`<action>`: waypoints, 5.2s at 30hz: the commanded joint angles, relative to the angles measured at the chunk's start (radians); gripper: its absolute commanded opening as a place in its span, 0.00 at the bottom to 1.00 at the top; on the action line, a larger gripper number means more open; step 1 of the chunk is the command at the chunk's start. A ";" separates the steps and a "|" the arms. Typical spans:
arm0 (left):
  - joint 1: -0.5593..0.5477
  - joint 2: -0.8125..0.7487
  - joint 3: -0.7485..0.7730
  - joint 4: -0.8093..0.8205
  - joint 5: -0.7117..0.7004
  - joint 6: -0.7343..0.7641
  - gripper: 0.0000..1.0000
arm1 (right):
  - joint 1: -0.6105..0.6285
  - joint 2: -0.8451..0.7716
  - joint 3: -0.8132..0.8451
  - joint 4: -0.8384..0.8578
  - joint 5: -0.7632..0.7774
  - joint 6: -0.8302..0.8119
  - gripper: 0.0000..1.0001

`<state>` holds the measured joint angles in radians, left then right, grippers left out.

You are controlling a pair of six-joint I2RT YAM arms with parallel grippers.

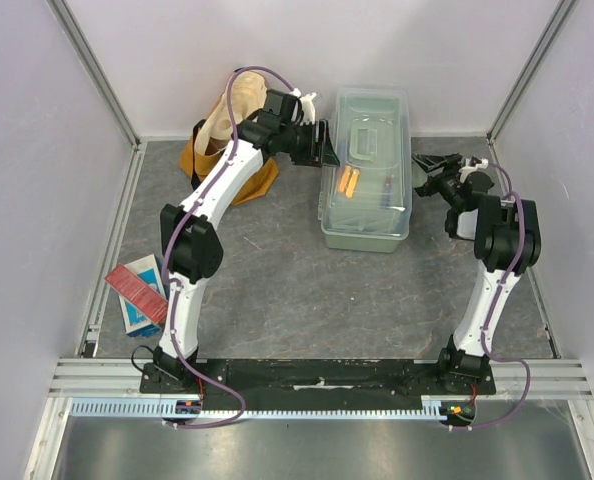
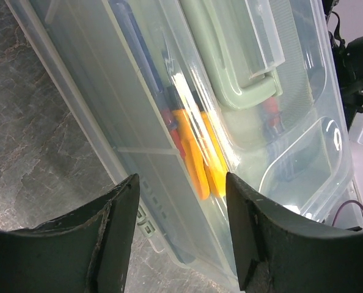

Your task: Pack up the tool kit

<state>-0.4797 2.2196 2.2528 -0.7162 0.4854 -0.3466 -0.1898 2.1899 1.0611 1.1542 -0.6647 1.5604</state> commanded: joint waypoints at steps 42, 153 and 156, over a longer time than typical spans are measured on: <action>-0.008 0.101 0.033 -0.046 0.022 0.054 0.62 | 0.216 -0.279 0.211 -0.978 -0.029 -0.635 0.46; 0.099 0.112 -0.096 0.118 0.287 -0.177 0.63 | 0.135 -0.156 0.398 -1.178 0.224 -0.869 0.16; 0.130 0.045 -0.133 0.113 0.194 -0.161 0.64 | 0.083 -0.183 0.413 -1.225 0.307 -0.888 0.20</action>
<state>-0.3771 2.3146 2.1921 -0.5251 0.8799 -0.5430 -0.0917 2.0975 1.4170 0.0475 -0.4091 0.7185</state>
